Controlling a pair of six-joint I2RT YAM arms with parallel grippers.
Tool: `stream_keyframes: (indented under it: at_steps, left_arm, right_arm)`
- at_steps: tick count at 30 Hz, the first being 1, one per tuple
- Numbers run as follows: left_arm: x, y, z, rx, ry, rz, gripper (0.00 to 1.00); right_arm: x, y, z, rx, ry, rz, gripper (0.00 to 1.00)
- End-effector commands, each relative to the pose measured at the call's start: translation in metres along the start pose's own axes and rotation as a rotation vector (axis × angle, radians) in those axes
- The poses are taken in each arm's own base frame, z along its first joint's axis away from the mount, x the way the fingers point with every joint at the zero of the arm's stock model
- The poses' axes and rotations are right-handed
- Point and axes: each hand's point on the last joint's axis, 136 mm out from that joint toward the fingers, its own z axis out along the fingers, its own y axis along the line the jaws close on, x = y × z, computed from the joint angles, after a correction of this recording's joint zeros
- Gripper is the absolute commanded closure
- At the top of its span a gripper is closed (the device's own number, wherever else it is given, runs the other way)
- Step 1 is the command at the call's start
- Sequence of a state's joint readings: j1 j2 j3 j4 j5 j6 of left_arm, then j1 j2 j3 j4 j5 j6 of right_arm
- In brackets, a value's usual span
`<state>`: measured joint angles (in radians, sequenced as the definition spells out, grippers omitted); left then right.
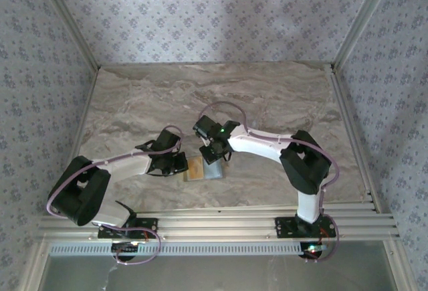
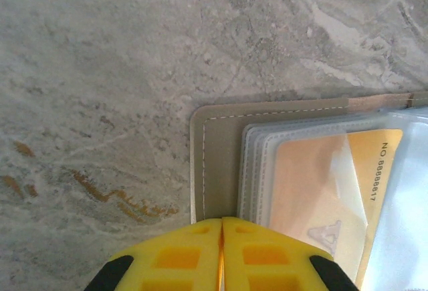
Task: Put the credit cards into the card holder
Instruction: Flip over the card slot in the card holder.
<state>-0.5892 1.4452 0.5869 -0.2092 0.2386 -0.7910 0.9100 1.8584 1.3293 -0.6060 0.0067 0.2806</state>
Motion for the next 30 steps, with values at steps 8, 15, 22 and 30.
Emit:
stream_keyframes:
  at_steps: [8, 15, 22, 30]
  left_arm:
    - [0.030, 0.031, 0.029, -0.086, 0.102, -0.013, 0.92]
    - [0.030, 0.030, 0.026, -0.084, 0.097, -0.012, 0.92]
    - [0.028, 0.027, 0.023, -0.076, 0.088, -0.014, 0.92]
    - [0.023, 0.023, 0.010, -0.047, 0.070, -0.032, 0.87]
  right_arm:
    - [-0.019, 0.036, -0.012, -0.349, 0.003, 0.125, 0.88]
    - [-0.027, 0.039, -0.003, -0.434, -0.003, 0.200, 0.76]
    - [-0.033, 0.046, 0.008, -0.488, 0.002, 0.236, 0.67]
    - [-0.034, 0.049, 0.018, -0.499, 0.012, 0.242, 0.60]
